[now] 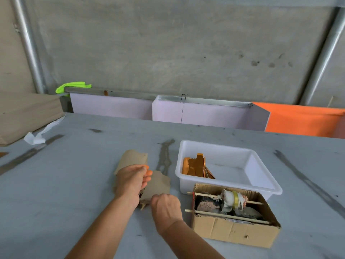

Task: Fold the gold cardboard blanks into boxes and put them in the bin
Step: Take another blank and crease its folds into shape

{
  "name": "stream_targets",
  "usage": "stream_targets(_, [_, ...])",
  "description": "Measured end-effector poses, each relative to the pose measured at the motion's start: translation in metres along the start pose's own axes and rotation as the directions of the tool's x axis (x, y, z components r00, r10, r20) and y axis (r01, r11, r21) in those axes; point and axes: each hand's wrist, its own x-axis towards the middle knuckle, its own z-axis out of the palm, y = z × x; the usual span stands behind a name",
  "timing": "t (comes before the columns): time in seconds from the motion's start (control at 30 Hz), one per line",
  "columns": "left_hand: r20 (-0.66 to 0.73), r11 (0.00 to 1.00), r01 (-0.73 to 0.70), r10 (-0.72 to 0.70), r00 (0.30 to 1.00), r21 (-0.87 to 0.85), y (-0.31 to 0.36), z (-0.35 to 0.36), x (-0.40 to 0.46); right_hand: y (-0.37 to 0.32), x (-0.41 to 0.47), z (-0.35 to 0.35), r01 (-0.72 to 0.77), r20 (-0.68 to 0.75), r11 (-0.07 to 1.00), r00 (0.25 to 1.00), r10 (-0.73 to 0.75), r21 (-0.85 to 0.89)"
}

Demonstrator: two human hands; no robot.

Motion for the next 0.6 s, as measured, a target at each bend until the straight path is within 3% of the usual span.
stream_targets(0.13, [-0.05, 0.988, -0.124, 0.129, 0.99, 0.095, -0.003, -0.008, -0.002, 0.012, -0.006, -0.025, -0.01, -0.184, 1.0, 0.983, 0.008, -0.01])
stream_targets(0.23, [-0.002, 0.942, -0.251, 0.258, 0.966, 0.224, -0.002, -0.011, -0.004, 0.03, -0.016, -0.05, -0.066, -0.351, 0.997, 0.933, 0.077, 0.043])
stream_targets(0.33, [0.14, 0.877, -0.336, 0.306, 0.942, 0.343, -0.003, -0.008, -0.008, 0.053, -0.035, -0.066, -0.066, -0.463, 0.929, 0.852, 0.242, 0.364])
stream_targets(0.4, [0.233, 0.884, -0.343, 0.278, 0.932, 0.316, -0.003, -0.002, -0.013, 0.07, -0.053, -0.069, -0.028, -0.439, 0.8, 0.825, 0.357, 0.599])
stream_targets(0.47, [0.298, 0.904, -0.319, 0.233, 0.926, 0.284, -0.003, 0.006, -0.02, 0.085, -0.073, -0.069, -0.05, -0.31, 0.644, 0.846, 0.433, 0.764])
stream_targets(0.6, [0.376, 0.901, -0.296, 0.167, 0.912, 0.318, -0.009, 0.02, -0.04, 0.107, -0.109, -0.055, -0.172, -0.024, 0.331, 0.858, 0.513, 0.928])
